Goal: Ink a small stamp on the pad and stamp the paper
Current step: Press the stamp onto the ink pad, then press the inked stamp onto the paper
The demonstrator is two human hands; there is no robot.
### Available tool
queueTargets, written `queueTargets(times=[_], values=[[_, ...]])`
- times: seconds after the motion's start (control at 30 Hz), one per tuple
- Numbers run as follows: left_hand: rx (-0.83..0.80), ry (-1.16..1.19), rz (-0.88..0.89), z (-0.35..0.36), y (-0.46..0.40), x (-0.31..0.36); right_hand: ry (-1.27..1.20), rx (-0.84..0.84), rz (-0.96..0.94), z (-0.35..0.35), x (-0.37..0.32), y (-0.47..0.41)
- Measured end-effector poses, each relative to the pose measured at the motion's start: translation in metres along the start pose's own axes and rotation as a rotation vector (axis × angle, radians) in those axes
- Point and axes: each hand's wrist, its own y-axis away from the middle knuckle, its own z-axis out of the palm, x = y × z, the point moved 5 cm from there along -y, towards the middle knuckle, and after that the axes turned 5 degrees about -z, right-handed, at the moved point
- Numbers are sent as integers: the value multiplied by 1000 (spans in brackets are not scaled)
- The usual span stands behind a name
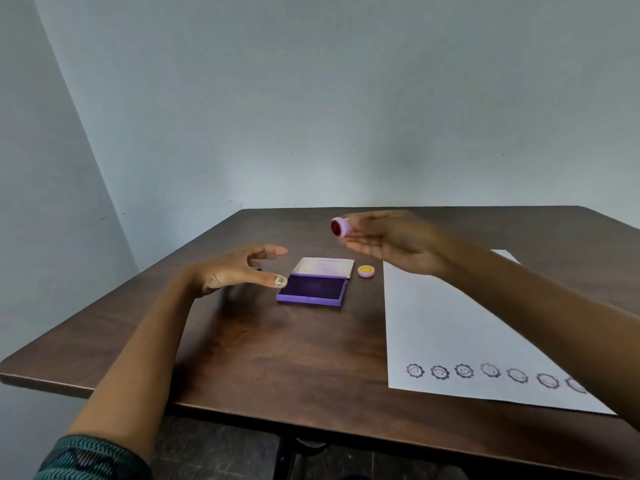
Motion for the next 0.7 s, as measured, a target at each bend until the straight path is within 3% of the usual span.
queueTargets(times=[0.2, 0.43, 0.7], values=[[47, -17, 122, 25, -3, 45, -48, 135, -81, -73, -38, 55], [-157, -102, 253, 98, -22, 126, 4, 249, -107, -138, -47, 113], [-324, -463, 286, 179, -36, 177, 108, 264, -100, -162, -49, 146]])
